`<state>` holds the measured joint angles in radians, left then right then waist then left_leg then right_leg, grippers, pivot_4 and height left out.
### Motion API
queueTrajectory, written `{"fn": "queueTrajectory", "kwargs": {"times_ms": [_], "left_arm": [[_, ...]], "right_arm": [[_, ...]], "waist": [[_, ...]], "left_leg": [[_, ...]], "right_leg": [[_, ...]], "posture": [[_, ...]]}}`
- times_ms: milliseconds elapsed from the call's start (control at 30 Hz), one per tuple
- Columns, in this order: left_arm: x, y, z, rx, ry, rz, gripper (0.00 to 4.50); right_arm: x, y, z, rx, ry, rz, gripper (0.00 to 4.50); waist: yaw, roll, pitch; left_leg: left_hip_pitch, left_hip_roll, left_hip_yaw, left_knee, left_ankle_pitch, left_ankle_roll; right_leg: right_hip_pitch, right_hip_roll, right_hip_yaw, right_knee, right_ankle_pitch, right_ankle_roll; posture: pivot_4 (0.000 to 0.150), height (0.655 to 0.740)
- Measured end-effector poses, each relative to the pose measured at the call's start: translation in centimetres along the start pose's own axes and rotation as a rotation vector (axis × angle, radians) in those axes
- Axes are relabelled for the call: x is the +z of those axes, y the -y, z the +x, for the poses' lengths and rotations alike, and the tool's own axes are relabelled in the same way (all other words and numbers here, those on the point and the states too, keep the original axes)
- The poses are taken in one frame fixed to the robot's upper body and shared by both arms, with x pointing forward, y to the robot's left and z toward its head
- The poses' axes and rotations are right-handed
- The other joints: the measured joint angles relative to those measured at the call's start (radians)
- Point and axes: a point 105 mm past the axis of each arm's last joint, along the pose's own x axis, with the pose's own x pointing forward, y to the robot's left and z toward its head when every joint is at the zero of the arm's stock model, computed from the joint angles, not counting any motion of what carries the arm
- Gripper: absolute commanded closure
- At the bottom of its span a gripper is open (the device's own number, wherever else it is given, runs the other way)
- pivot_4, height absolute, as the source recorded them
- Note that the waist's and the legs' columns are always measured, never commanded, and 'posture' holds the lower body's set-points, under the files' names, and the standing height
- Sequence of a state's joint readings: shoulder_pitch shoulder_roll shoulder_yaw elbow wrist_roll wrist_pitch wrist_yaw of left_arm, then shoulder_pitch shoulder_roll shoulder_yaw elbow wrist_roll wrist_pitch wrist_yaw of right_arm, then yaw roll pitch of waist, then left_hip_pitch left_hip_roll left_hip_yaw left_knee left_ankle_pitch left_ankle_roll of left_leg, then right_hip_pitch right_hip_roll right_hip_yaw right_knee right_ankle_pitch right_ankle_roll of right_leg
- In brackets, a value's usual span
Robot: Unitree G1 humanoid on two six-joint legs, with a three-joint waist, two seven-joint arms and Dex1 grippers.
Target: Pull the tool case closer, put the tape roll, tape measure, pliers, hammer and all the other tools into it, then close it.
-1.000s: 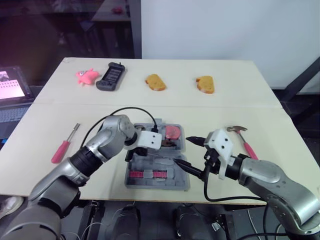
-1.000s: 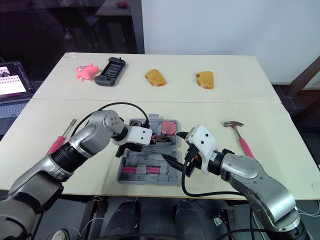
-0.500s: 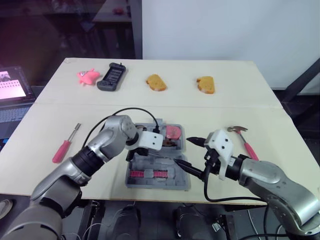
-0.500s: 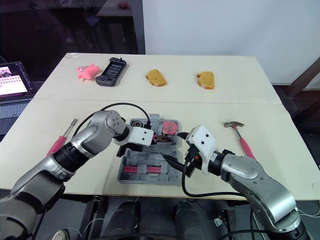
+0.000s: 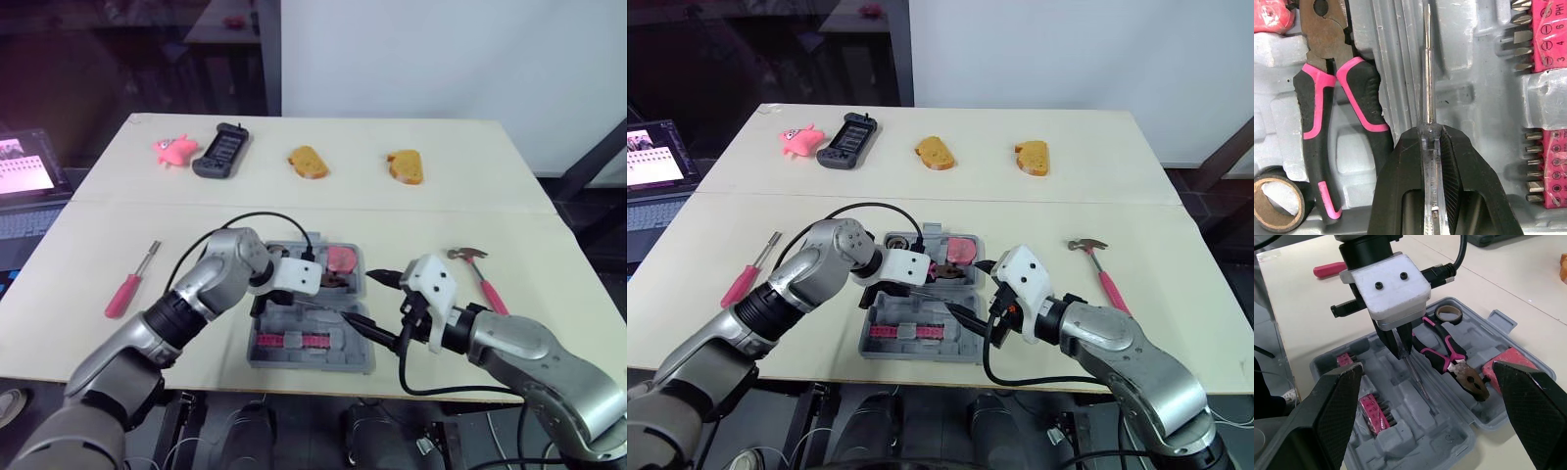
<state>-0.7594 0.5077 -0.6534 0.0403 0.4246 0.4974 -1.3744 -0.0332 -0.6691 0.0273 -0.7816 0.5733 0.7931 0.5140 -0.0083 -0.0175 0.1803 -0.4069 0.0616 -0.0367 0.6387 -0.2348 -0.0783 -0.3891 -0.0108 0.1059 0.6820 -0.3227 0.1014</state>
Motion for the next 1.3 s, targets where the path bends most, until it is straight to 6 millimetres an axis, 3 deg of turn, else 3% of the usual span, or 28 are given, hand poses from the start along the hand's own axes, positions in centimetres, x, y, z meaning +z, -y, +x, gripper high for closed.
{"fn": "queueTrajectory", "kwargs": {"times_ms": [567, 1300], "left_arm": [[0.7, 0.1, 0.3, 0.007, 0.017, 0.019, 4.49], [-0.6, 0.3, -0.6, 0.01, -0.021, 0.011, 4.49]], "right_arm": [[0.0, 0.0, 0.0, 0.001, -0.001, 0.0, 0.0], [0.1, 0.0, 0.0, 0.002, 0.0, -0.002, 0.0]], "waist": [[-0.01, 0.0, 0.0], [-0.034, -0.001, 0.0]], "left_leg": [[0.0, 0.0, 0.0, -0.001, 0.0, 0.0], [0.0, 0.001, 0.0, -0.003, 0.0, 0.001]], "right_leg": [[-0.001, 0.0, 0.0, 0.0, 0.0, 0.0], [-0.002, 0.001, 0.0, 0.0, 0.0, 0.001]], "posture": [[0.15, 0.74], [0.15, 0.74]]}}
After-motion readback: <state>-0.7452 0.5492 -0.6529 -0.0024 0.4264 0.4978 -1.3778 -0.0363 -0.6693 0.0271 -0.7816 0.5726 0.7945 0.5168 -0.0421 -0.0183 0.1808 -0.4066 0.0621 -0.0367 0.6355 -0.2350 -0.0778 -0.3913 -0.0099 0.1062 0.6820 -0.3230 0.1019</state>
